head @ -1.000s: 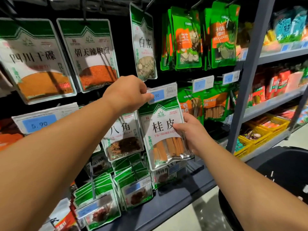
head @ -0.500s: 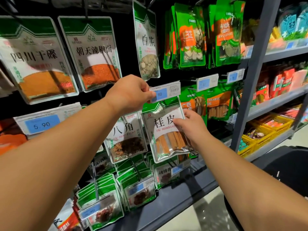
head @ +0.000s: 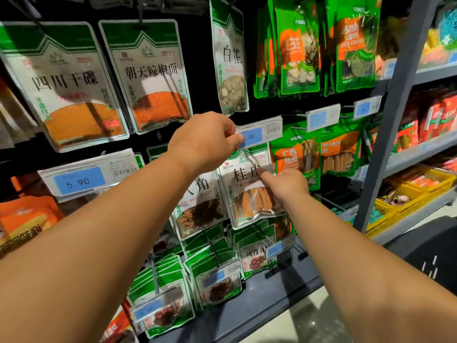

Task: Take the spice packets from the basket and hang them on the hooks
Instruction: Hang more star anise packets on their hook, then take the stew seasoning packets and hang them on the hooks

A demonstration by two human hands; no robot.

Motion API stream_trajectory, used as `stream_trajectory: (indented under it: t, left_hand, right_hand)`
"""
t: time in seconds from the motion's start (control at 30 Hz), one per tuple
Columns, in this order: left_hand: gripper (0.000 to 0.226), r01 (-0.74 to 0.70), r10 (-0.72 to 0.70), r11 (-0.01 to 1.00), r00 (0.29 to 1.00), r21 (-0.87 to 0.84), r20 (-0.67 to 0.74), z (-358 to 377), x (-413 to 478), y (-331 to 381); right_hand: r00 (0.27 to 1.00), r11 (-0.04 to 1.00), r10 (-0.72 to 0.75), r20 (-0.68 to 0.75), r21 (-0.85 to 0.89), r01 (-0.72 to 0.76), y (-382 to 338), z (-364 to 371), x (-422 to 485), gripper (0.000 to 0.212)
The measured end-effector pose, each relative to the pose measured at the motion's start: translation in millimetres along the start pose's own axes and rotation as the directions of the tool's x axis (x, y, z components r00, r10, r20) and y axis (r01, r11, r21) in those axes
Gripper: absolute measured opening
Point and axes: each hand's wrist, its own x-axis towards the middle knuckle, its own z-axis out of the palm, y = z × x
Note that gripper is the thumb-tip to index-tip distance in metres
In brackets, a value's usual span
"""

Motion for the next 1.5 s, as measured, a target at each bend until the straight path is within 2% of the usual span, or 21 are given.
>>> stream_trajectory:
  t: [0.2, 0.3, 0.37, 0.43, 0.5, 0.57, 0.67, 0.87, 1.07, 1.23, 1.5]
  left_hand:
    - [0.031, -0.082, 0.088, 0.988, 0.995, 0.130, -0.041, 2.7, -3.5, -1.2]
    - [0.029, -0.138, 0.165, 0.960, 0.982, 0.244, -0.092, 6.5, -9.1, -2.4]
    - [0.033, -0.173, 0.218, 0.937, 0.969, 0.304, -0.118, 8.8, -13.3, -3.1]
    - [0.039, -0.229, 0.288, 0.911, 0.949, 0.342, -0.131, 8.7, -16.1, -5.0]
    - [0.043, -0.310, 0.375, 0.874, 0.920, 0.375, -0.114, 6.9, -18.5, -7.3]
    - [0.049, -0.353, 0.429, 0.829, 0.899, 0.434, -0.087, 5.2, -22.8, -10.7]
    - [0.056, -0.397, 0.475, 0.789, 0.879, 0.469, -0.055, 6.8, -34.7, -10.1]
    - [0.055, -0.547, 0.572, 0.769, 0.820, 0.331, 0.027, 36.2, -65.6, 20.8]
    - [0.061, -0.623, 0.596, 0.763, 0.781, 0.171, 0.187, 83.0, -86.0, 66.2]
    - [0.069, -0.670, 0.640, 0.741, 0.726, 0.047, 0.254, 121.2, -95.0, 114.7]
    - [0.072, -0.776, 0.767, 0.620, 0.565, -0.121, 0.305, 175.9, -107.4, 207.2]
  right_hand:
    - [0.995, 0.995, -0.097, 0.029, 0.041, 0.096, 8.2, -8.9, -4.0, 0.055]
    - [0.991, 0.987, -0.134, 0.018, 0.091, 0.132, 12.2, -16.3, -9.4, 0.048]
    - [0.984, 0.982, -0.177, 0.020, 0.065, 0.175, 13.3, -25.0, -13.5, 0.042]
    - [0.971, 0.971, -0.237, 0.032, -0.030, 0.238, 15.1, -35.6, -19.3, 0.038]
    - [0.947, 0.933, -0.317, 0.058, -0.159, 0.322, 18.0, -47.6, -29.0, 0.043]
    - [0.915, 0.866, -0.390, 0.109, -0.294, 0.404, 23.1, -59.1, -38.6, 0.051]
    - [0.888, 0.756, -0.415, 0.200, -0.467, 0.458, 30.9, -77.7, -52.3, 0.064]
    - [0.846, 0.559, -0.404, 0.348, -0.638, 0.529, 46.9, -122.6, -89.0, 0.070]
    - [0.836, 0.448, -0.383, 0.393, -0.712, 0.541, 114.6, -182.3, -135.1, 0.064]
    - [0.898, 0.463, -0.265, 0.350, -0.771, 0.437, 181.7, -234.4, -166.2, 0.065]
    - [0.951, 0.490, -0.046, 0.306, -0.822, 0.289, 265.6, -292.2, -190.2, 0.066]
